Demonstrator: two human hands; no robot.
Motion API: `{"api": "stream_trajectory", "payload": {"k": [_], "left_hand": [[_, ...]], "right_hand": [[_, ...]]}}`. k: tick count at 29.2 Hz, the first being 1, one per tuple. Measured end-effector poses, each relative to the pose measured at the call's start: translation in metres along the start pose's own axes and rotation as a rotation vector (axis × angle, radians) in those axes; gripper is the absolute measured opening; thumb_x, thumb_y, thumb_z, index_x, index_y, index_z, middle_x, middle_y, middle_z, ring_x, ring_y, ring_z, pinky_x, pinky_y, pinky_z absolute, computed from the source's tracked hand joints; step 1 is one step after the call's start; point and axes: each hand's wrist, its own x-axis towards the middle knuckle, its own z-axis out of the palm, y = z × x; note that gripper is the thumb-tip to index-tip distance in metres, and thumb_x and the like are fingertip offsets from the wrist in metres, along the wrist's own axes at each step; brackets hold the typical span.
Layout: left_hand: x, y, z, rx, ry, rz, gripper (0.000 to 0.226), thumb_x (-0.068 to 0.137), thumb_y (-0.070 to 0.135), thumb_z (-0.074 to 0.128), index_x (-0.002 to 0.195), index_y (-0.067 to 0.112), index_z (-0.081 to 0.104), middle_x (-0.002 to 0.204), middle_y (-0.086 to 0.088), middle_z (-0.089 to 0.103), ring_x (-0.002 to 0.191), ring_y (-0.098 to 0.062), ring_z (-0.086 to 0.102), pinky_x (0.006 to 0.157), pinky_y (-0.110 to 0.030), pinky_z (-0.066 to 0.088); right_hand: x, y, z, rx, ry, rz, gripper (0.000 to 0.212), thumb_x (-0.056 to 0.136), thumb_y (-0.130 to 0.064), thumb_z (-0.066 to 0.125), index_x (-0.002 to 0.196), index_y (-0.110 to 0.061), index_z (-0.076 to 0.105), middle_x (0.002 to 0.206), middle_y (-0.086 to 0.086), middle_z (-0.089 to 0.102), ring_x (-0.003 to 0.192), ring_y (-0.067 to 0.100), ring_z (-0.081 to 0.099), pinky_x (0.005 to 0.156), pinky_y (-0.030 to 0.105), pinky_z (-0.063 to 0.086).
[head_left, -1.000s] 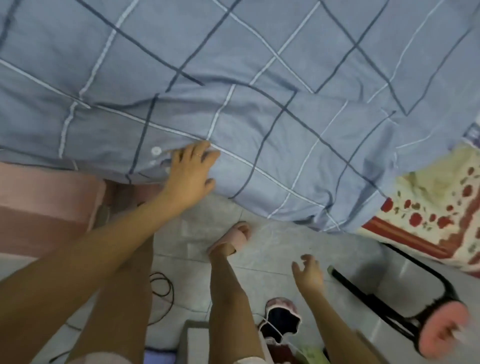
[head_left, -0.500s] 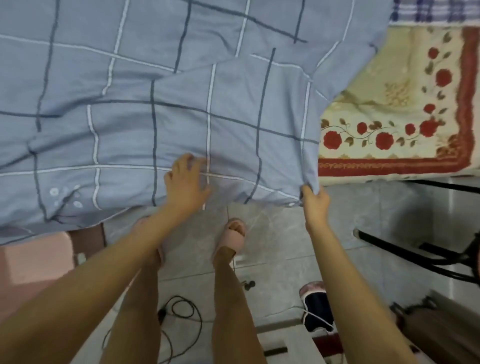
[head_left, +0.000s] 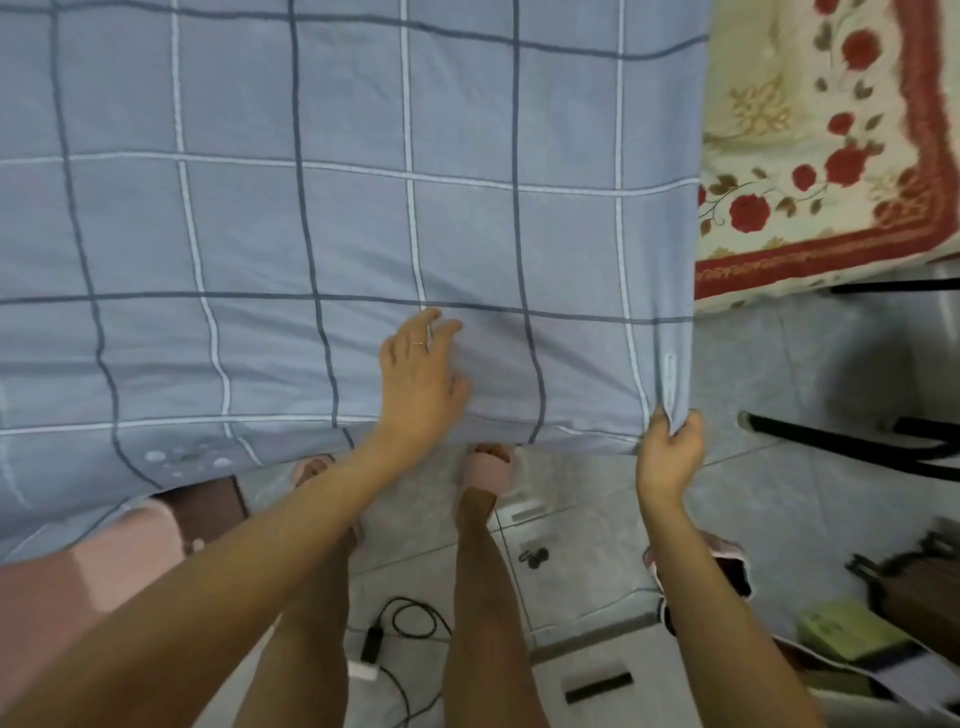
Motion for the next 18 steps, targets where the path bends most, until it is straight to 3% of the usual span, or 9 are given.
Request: {"api": "stream_trajectory", "payload": {"k": [2, 4, 6, 7, 9, 11, 13, 15, 18], "left_hand": [[0.022, -0.004, -0.006, 0.072, 0.004, -0.109, 0.064, 0.081, 0.029, 0.058, 0.141, 0.018, 0.038, 0.152, -0.015, 0.024, 0.14, -0.034, 0.019, 0.107, -0.053, 0.018], [0.025, -0.003, 0.005, 0.148, -0.282, -0.239, 0.075, 0.088, 0.043, 0.052, 0.15, 0.03, 0.013, 0.158, -0.007, -0.005, 0.144, -0.032, -0.006, 0.108, -0.063, 0.005], [0.005, 0.003, 0.024, 0.35, -0.587, -0.114, 0.082, 0.088, 0.055, 0.046, 0.149, 0.036, -0.005, 0.156, -0.004, -0.023, 0.142, -0.033, -0.019, 0.106, -0.068, 0.0], [-0.012, 0.004, 0.032, 0.389, -0.76, 0.007, 0.08, 0.089, 0.057, 0.044, 0.15, 0.035, -0.003, 0.157, -0.005, -0.019, 0.143, -0.034, -0.014, 0.108, -0.065, 0.001], [-0.045, 0.009, 0.042, 0.196, -1.167, 0.154, 0.058, 0.094, 0.047, 0.045, 0.144, 0.022, 0.035, 0.153, -0.009, 0.025, 0.139, -0.03, 0.025, 0.112, -0.048, 0.019], [-0.069, 0.01, 0.039, -0.06, -1.363, 0.127, 0.038, 0.094, 0.037, 0.049, 0.124, 0.015, 0.06, 0.129, -0.006, 0.056, 0.116, -0.024, 0.052, 0.103, -0.039, 0.04], [-0.065, -0.002, 0.025, -0.069, -1.064, 0.115, 0.032, 0.092, 0.025, 0.053, 0.121, 0.015, 0.061, 0.128, -0.005, 0.057, 0.114, -0.024, 0.055, 0.096, -0.039, 0.045], [-0.039, -0.02, 0.009, 0.014, -0.568, 0.125, 0.044, 0.085, 0.014, 0.06, 0.128, 0.011, 0.055, 0.135, -0.013, 0.05, 0.121, -0.034, 0.049, 0.098, -0.042, 0.043], [0.022, -0.042, -0.026, 0.176, -0.013, 0.113, 0.061, 0.078, 0.02, 0.066, 0.135, 0.009, 0.046, 0.144, -0.024, 0.036, 0.131, -0.045, 0.035, 0.1, -0.058, 0.035]], "right_hand": [[-0.005, 0.008, -0.006, 0.016, -0.011, -0.019, 0.012, 0.095, -0.005, 0.05, 0.084, -0.006, 0.046, 0.064, -0.005, 0.041, 0.053, -0.005, 0.047, 0.052, 0.007, 0.036], [0.002, 0.011, -0.009, -0.019, -0.018, 0.006, 0.014, 0.096, -0.01, 0.052, 0.084, -0.006, 0.046, 0.063, -0.001, 0.043, 0.054, -0.002, 0.046, 0.049, 0.011, 0.035], [0.019, 0.017, -0.003, -0.067, -0.001, 0.145, 0.016, 0.095, -0.016, 0.054, 0.084, -0.01, 0.044, 0.076, 0.007, 0.052, 0.07, 0.017, 0.053, 0.058, 0.022, 0.037], [0.027, 0.019, 0.002, -0.069, 0.028, 0.276, 0.017, 0.095, -0.016, 0.055, 0.082, -0.015, 0.043, 0.089, 0.01, 0.055, 0.084, 0.024, 0.055, 0.069, 0.027, 0.039], [0.037, 0.011, 0.011, -0.068, 0.121, 0.534, 0.014, 0.091, -0.009, 0.053, 0.088, -0.021, 0.048, 0.117, 0.014, 0.054, 0.111, 0.028, 0.051, 0.09, 0.034, 0.039], [0.033, -0.007, 0.028, -0.249, 0.201, 0.391, 0.032, 0.084, -0.001, 0.052, 0.113, -0.013, 0.053, 0.127, 0.017, 0.049, 0.12, 0.033, 0.045, 0.095, 0.038, 0.034], [0.025, -0.033, 0.049, -0.329, 0.1, -0.132, 0.043, 0.076, 0.001, 0.055, 0.119, -0.005, 0.054, 0.12, 0.018, 0.054, 0.114, 0.036, 0.048, 0.093, 0.037, 0.032], [0.019, -0.068, 0.075, -0.387, -0.102, -0.595, 0.053, 0.073, -0.002, 0.056, 0.125, -0.01, 0.053, 0.123, 0.015, 0.053, 0.117, 0.034, 0.046, 0.098, 0.039, 0.034], [0.007, -0.12, 0.116, -0.5, -0.303, -1.035, 0.064, 0.079, -0.017, 0.052, 0.142, -0.022, 0.041, 0.145, 0.01, 0.04, 0.136, 0.04, 0.031, 0.109, 0.06, 0.025]]}}
